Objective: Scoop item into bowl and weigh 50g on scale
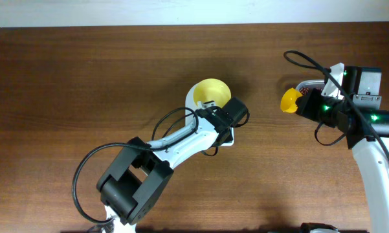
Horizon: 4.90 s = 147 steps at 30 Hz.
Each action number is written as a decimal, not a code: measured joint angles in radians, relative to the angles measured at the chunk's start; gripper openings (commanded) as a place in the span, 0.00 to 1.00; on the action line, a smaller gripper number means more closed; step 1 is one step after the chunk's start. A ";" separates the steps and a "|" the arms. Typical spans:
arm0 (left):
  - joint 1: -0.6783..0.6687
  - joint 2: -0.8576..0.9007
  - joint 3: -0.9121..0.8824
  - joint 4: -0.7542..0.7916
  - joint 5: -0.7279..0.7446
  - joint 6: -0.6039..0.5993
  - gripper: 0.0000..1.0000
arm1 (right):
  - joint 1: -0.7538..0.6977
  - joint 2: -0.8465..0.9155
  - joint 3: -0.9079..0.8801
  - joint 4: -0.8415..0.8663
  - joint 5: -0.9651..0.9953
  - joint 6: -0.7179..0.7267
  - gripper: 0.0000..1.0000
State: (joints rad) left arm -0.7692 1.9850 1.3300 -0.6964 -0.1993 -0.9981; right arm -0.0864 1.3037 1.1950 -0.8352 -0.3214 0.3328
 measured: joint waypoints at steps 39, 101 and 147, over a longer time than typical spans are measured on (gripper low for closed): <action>0.166 -0.345 -0.005 -0.358 -0.145 0.434 0.00 | 0.000 0.000 0.000 -0.041 0.034 -0.001 0.04; 0.431 -0.591 -0.012 -0.213 0.550 1.400 0.99 | -0.118 0.000 0.000 0.008 0.037 0.012 0.04; 0.431 -0.591 -0.012 -0.214 0.550 1.398 0.99 | -0.118 0.253 0.116 -0.023 0.422 -0.397 0.04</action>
State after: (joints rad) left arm -0.3386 1.3941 1.3182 -0.9104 0.3508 0.3996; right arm -0.2043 1.5566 1.3109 -0.8577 0.1001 -0.0647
